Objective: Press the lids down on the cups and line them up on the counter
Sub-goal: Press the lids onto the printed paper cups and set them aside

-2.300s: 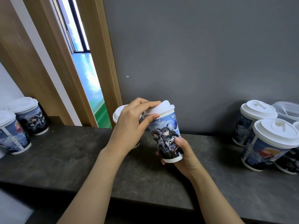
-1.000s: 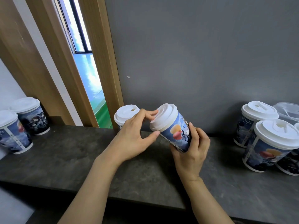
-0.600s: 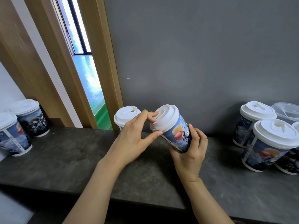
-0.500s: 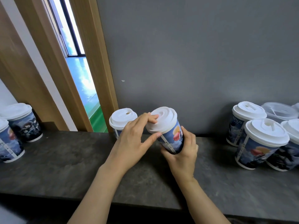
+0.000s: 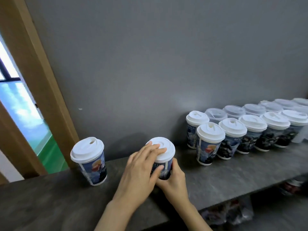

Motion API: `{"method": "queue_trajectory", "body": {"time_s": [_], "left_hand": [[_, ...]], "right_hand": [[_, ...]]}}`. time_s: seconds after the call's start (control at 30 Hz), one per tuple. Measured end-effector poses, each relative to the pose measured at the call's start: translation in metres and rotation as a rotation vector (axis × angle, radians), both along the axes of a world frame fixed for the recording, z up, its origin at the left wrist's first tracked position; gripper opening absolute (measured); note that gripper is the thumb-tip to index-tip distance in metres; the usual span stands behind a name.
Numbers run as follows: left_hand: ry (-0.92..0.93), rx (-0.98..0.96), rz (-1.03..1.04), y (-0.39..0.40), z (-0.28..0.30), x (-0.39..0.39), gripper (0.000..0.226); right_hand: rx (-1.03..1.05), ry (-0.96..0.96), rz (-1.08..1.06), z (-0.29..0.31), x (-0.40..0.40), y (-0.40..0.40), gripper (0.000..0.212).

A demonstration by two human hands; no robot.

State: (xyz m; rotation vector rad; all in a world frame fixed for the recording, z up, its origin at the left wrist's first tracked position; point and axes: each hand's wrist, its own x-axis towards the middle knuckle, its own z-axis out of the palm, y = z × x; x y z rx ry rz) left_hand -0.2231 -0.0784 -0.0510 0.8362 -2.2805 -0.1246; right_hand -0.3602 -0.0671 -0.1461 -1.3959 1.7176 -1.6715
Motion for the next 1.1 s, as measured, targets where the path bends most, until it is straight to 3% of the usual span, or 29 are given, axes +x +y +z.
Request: {"method": "queue_trajectory", "body": {"time_s": [0.13,0.3,0.6,0.7,0.87,1.0,1.1], "left_hand": [[0.018,0.018,-0.055,-0.004,-0.006,-0.019,0.051],[0.170,0.070,-0.118,-0.006,-0.012,-0.042,0.045],[0.306,0.006,-0.268,0.020,-0.029,-0.088,0.052],[0.298,-0.021,-0.243,0.021,-0.030,-0.096,0.039],[0.274,-0.045,-0.131,0.009,-0.034,-0.093,0.040],[0.316,-0.023,-0.087,-0.010,-0.034,-0.093,0.037],[0.315,0.002,-0.033,-0.032,-0.030,-0.095,0.049]], "right_hand": [[0.046,-0.016,-0.069,0.004,-0.013,0.010,0.050],[0.084,-0.026,-0.155,0.007,-0.021,0.020,0.052],[0.121,-0.065,-0.262,0.004,-0.057,0.064,0.052],[0.129,-0.061,-0.253,0.006,-0.064,0.064,0.051],[0.137,-0.071,-0.179,0.004,-0.056,0.043,0.057],[0.175,-0.110,-0.130,0.008,-0.054,0.014,0.047],[0.192,-0.109,-0.084,0.014,-0.056,-0.012,0.041]]}}
